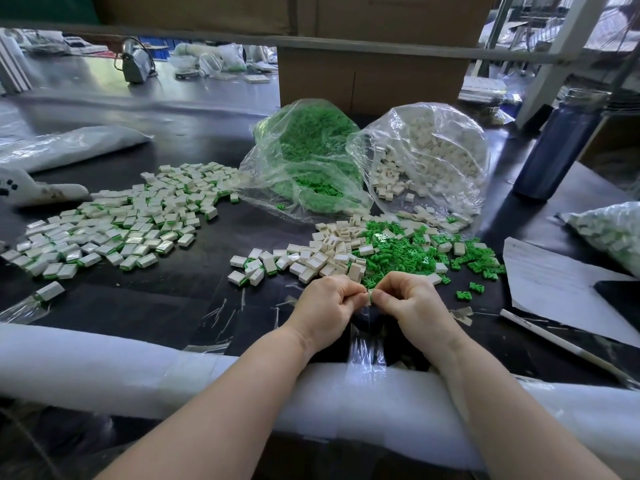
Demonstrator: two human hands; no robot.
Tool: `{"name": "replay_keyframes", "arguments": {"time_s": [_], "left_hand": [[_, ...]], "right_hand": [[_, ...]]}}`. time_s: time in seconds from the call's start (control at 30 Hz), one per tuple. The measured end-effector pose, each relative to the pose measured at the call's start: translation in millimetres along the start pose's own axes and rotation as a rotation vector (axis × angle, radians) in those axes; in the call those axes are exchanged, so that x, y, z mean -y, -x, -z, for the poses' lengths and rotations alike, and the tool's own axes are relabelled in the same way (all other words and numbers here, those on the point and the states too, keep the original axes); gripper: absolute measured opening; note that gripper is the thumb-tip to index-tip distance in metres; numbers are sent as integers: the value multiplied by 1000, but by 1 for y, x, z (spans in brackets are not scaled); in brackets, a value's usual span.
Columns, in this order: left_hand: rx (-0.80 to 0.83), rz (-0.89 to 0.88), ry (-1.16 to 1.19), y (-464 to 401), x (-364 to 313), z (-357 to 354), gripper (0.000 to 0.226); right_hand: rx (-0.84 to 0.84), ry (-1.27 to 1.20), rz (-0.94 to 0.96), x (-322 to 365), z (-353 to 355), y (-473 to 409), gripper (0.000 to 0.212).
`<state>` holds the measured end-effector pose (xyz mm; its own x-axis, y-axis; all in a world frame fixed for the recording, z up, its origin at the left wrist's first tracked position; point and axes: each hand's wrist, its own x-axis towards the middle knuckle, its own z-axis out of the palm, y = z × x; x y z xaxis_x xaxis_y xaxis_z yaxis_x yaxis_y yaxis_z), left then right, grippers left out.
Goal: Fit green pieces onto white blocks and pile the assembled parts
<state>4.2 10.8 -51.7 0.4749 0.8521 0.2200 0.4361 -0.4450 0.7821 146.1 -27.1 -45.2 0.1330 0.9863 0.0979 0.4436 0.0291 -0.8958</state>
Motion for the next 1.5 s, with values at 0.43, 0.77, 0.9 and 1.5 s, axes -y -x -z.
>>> {"name": "replay_keyframes", "arguments": {"time_s": [0.43, 0.77, 0.9, 1.5], "left_hand": [[-49, 49, 145, 0, -4, -3, 17], [-115, 56, 138, -1, -1, -2, 7], [-80, 91, 170, -2, 0, 0, 12], [-81, 45, 117, 0, -4, -1, 14]], "right_hand": [[-120, -219, -16, 0, -2, 1, 15], [-112, -359, -28, -2, 1, 1, 13], [-111, -318, -25, -2, 0, 0, 16], [-101, -197, -41, 1, -2, 2, 13]]}}
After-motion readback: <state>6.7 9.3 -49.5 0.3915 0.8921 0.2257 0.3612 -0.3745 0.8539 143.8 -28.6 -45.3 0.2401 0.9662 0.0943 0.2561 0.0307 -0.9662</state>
